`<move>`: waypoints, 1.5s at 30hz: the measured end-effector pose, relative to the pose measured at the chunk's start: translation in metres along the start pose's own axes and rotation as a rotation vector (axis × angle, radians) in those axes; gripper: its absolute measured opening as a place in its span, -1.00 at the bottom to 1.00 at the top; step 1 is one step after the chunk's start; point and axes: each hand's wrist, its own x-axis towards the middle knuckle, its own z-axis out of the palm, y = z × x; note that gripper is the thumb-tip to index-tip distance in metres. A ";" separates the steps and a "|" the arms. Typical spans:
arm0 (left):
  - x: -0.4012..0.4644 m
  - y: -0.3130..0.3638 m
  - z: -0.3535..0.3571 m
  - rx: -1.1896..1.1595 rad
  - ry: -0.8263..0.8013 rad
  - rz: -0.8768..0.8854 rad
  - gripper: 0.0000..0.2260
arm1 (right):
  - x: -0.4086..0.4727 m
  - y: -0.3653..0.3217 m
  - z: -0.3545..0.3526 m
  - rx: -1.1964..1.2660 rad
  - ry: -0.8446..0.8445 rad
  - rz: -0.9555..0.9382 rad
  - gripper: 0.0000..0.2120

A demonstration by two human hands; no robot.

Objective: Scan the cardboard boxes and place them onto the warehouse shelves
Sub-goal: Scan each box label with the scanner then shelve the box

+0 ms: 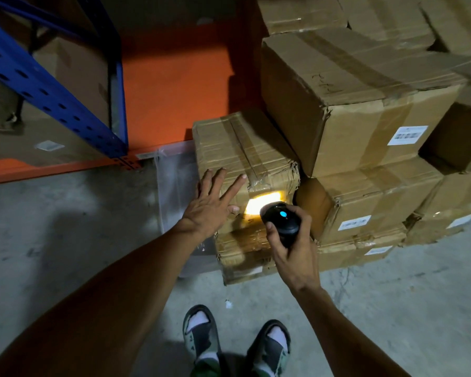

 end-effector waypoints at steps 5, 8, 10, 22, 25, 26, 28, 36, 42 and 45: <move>0.000 -0.002 0.003 -0.020 0.021 0.005 -0.32 | 0.002 0.001 0.002 -0.015 0.006 -0.018 -0.51; 0.000 -0.002 0.003 -0.008 0.018 0.009 -0.32 | 0.001 0.001 0.003 0.005 0.012 -0.017 -0.47; 0.000 -0.002 0.004 0.006 0.036 0.011 -0.33 | 0.000 0.001 0.002 0.007 0.016 -0.025 -0.44; -0.013 -0.055 0.003 0.115 0.239 0.201 -0.22 | 0.003 0.018 -0.010 0.001 0.071 0.068 -0.35; -0.030 -0.097 0.001 0.064 0.332 0.298 -0.25 | 0.008 0.018 -0.011 -0.109 0.080 0.151 -0.38; -0.033 -0.109 0.004 0.054 0.333 0.308 -0.24 | 0.014 0.020 -0.009 -0.185 0.052 0.175 -0.37; -0.036 -0.124 0.011 0.052 0.285 0.294 -0.22 | 0.030 0.025 -0.003 -0.348 -0.034 0.207 -0.36; -0.042 -0.120 0.012 -0.075 0.275 0.250 -0.24 | 0.075 0.031 0.028 -0.608 -0.146 0.336 -0.41; -0.044 -0.119 0.013 -0.141 0.249 0.211 -0.23 | 0.065 0.016 0.025 -0.575 -0.082 0.287 -0.11; -0.046 -0.119 0.007 -0.205 0.234 0.186 -0.29 | 0.052 -0.010 0.030 -0.282 0.039 0.080 -0.16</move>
